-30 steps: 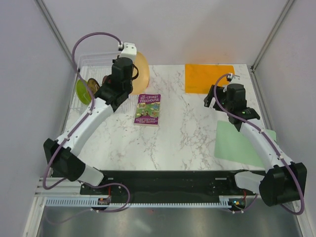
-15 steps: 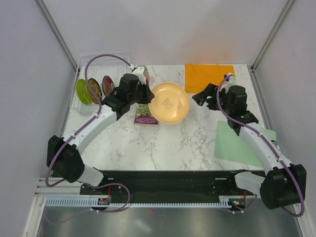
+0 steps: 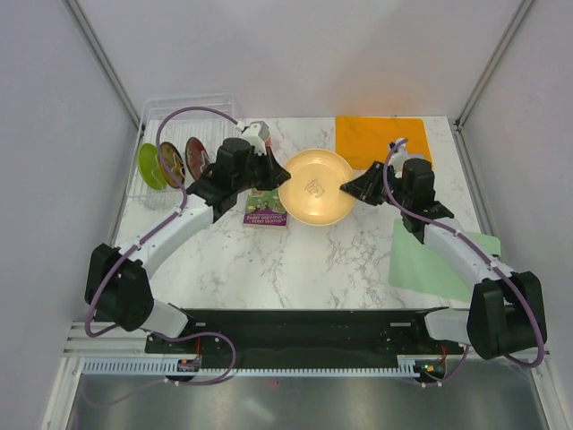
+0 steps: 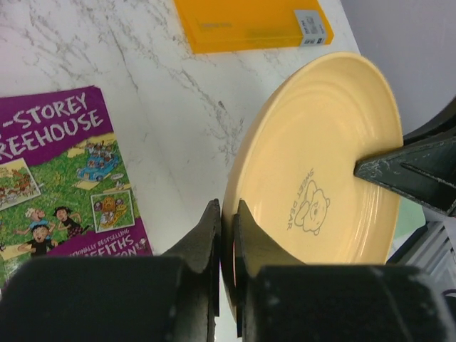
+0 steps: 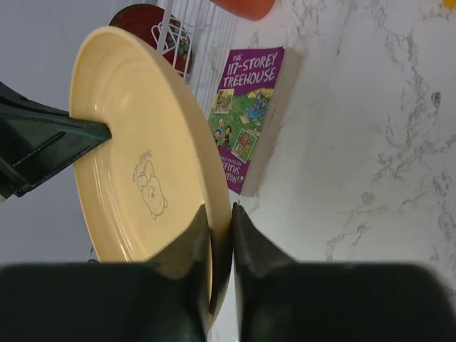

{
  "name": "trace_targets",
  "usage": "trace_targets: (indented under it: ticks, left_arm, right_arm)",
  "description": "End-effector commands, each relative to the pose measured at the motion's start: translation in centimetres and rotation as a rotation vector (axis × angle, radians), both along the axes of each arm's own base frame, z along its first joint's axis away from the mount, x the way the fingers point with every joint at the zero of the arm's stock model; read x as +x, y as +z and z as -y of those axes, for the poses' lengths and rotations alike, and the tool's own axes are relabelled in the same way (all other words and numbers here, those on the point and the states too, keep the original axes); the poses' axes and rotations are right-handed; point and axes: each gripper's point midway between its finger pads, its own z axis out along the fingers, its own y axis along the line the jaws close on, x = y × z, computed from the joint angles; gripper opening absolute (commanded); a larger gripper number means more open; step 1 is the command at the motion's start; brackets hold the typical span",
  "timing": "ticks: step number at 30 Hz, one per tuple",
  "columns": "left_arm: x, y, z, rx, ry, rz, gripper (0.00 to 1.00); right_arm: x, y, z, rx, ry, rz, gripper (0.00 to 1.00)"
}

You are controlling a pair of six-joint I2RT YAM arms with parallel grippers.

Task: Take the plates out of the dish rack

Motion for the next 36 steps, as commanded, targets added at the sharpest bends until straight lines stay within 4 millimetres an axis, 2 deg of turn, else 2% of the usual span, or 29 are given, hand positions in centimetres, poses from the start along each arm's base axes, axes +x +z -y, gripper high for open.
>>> trace_targets:
  ticks: [1,3,4,5,6,7,8,10,14,16,19,23,26,28,30,31,34,36]
  left_arm:
    - [0.0,2.1,1.4,-0.109,-0.028,0.029,0.18]
    - [0.3,1.1,0.8,-0.070,-0.002,0.017,0.49]
    - [0.1,-0.2,0.0,-0.028,0.029,-0.024,0.73]
    - [0.8,-0.7,-1.4,0.016,0.109,-0.021,0.78]
    - [0.8,-1.8,-2.4,0.057,0.155,-0.037,0.82]
    - [1.2,-2.9,-4.4,0.122,0.249,-0.050,0.92]
    - [1.1,-2.7,-5.3,0.142,0.281,-0.041,0.94]
    - [1.3,-2.8,-7.6,0.205,0.371,-0.021,1.00]
    - [1.2,-0.9,-10.8,0.265,0.490,0.063,1.00]
    - [1.0,0.6,-12.8,0.299,0.564,0.118,1.00]
    - [0.4,2.4,-15.5,0.346,0.664,0.187,1.00]
    - [-0.3,4.0,-17.4,0.365,0.705,0.275,1.00]
    - [-0.5,5.2,-18.6,0.363,0.735,0.309,1.00]
    - [-0.3,5.6,-19.8,0.380,0.774,0.319,1.00]
    - [0.0,5.7,-20.8,0.408,0.799,0.325,1.00]
    - [0.2,5.6,-21.7,0.424,0.827,0.321,1.00]
    - [1.2,4.9,-23.3,0.444,0.841,0.291,1.00]
    - [2.2,5.1,-23.2,0.403,0.811,0.280,1.00]
  right_arm:
    - [0.5,0.2,-0.1,0.007,-0.002,0.014,0.00]
    - [0.9,-0.8,1.5,-0.043,-0.104,-0.032,0.00]
    - [1.2,-1.2,2.7,-0.078,-0.151,-0.040,0.00]
    - [2.0,-1.3,4.5,-0.130,-0.253,-0.037,0.00]
    - [1.6,-2.4,5.6,-0.170,-0.291,-0.086,0.00]
    - [1.8,-2.7,6.6,-0.205,-0.325,-0.088,0.00]
    - [2.2,-3.0,7.8,-0.242,-0.384,-0.094,0.00]
    - [2.0,-4.1,8.8,-0.275,-0.408,-0.135,0.00]
    - [2.1,-7.6,9.5,-0.332,-0.414,-0.235,0.00]
    - [2.3,-8.7,9.7,-0.350,-0.415,-0.260,0.00]
    - [2.5,-12.1,10.3,-0.405,-0.394,-0.338,0.00]
    - [2.7,-14.0,9.9,-0.407,-0.359,-0.362,0.00]
    - [3.0,-14.8,10.3,-0.422,-0.373,-0.366,0.01]
    - [2.9,-15.4,11.1,-0.462,-0.403,-0.380,0.10]
    - [2.6,-15.8,11.9,-0.499,-0.432,-0.405,0.37]
    - [2.7,-15.7,12.3,-0.514,-0.450,-0.404,0.44]
    - [2.6,-15.1,13.5,-0.560,-0.494,-0.389,0.47]
    - [2.4,-14.8,14.7,-0.607,-0.542,-0.394,0.58]
